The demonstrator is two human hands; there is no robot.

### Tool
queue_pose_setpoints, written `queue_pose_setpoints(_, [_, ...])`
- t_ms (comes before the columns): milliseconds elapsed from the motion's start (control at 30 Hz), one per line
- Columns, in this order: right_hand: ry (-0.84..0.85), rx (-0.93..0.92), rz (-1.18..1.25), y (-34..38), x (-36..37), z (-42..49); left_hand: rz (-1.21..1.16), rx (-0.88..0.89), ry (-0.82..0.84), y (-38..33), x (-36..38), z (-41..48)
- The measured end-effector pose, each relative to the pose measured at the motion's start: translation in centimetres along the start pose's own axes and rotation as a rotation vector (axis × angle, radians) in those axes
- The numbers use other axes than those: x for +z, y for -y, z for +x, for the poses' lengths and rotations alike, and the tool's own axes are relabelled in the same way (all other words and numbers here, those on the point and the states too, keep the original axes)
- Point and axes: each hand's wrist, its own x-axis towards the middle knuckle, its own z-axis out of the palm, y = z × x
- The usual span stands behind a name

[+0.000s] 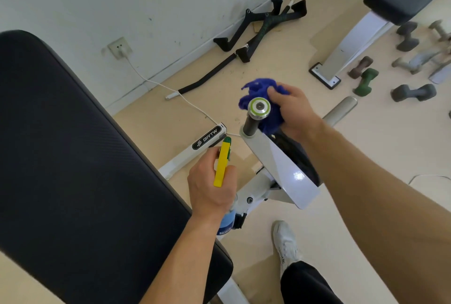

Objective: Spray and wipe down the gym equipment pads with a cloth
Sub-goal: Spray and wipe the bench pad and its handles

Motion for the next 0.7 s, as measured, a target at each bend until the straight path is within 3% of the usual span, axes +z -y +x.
queue_pose_setpoints(100, [0.144, -0.080, 0.154, 2.8, -0.8, 0.7, -0.007, 0.013, 0.003, 0.0, -0.1, 0.2])
queue_pose_setpoints(133, [0.198, -0.100, 0.099, 3.1, -0.7, 1.0, -0.011, 0.015, 0.002, 0.0, -0.1, 0.3])
queue_pose_setpoints(200, [0.275, -0.116, -0.208, 2.6, -0.4, 2.0, -0.020, 0.015, 0.003, -0.3, -0.2, 0.4])
queue_pose_setpoints(300, [0.369, 0.002, -0.607, 1.4, -0.6, 3.2, -0.010, 0.011, 0.005, -0.3, -0.4, 0.6])
queue_pose_setpoints(400, [0.347, 0.079, -0.926, -0.4, -1.3, 4.3, -0.013, 0.016, 0.001, 0.2, -0.7, 0.8])
queue_pose_setpoints(467, [0.332, 0.093, -0.865, -0.7, -1.2, 4.4, -0.028, 0.015, -0.003, 0.3, -0.6, 1.0])
queue_pose_setpoints(600, [0.432, 0.131, -0.431, 2.5, -1.0, 4.4, -0.043, 0.013, 0.007, 0.3, -0.2, 1.1])
queue_pose_setpoints(700, [0.522, 0.032, -0.614, 6.3, 0.4, 4.9, -0.046, 0.009, 0.014, 0.3, -0.1, 1.0])
